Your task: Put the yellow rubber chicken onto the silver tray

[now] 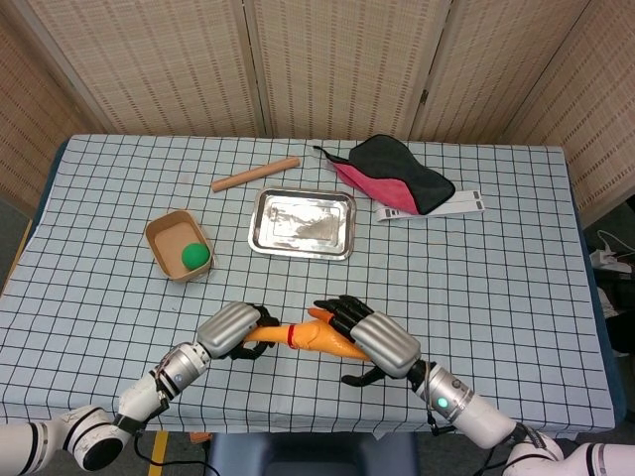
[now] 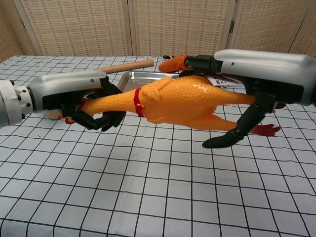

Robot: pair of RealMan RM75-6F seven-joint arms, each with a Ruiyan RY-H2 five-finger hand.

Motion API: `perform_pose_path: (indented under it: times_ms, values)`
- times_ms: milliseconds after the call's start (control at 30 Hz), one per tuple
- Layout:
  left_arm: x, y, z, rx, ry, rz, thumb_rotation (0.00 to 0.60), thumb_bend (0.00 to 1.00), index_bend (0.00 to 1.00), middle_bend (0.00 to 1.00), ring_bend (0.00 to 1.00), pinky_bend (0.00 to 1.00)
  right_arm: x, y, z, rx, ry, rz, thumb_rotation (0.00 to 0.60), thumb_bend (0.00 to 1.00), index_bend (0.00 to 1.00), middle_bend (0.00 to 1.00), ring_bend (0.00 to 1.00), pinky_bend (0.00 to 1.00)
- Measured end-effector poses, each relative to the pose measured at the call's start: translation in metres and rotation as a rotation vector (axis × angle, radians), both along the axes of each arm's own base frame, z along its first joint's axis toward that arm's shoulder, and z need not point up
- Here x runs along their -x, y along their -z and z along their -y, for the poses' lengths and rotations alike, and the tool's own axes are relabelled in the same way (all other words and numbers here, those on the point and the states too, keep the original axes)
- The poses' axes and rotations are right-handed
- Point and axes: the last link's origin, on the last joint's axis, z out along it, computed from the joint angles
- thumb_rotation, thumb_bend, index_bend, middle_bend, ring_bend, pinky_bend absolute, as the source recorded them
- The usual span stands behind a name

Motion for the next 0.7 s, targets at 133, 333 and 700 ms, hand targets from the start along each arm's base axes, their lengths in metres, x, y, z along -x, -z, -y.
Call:
perform_pose_path:
  times_ms: [133,333,700]
  values:
    - [-0.001,0.0,0.001,0.004,0.007,0.004,0.6,0.84,0.76,0.65,0.41,0.43,0.0,0.002,0.001,0.005,0.002,0.015,0.6,0.12,0.0,0.0,0.0,0.01]
    - [-0.006,0.002,0.006,0.016,0.027,0.011,0.6,0.84,0.76,0.66,0.42,0.43,-0.002,0.005,0.0,0.007,-0.005,0.006,0.6,0.12,0.28,0.27,0.32,0.63]
    - [-0.006,-0.002,0.013,0.028,0.052,0.028,0.6,0.84,0.76,0.66,0.42,0.44,-0.01,-0.001,0.001,0.094,0.006,0.136,0.6,0.41,1.0,0.8,0.96,1.0]
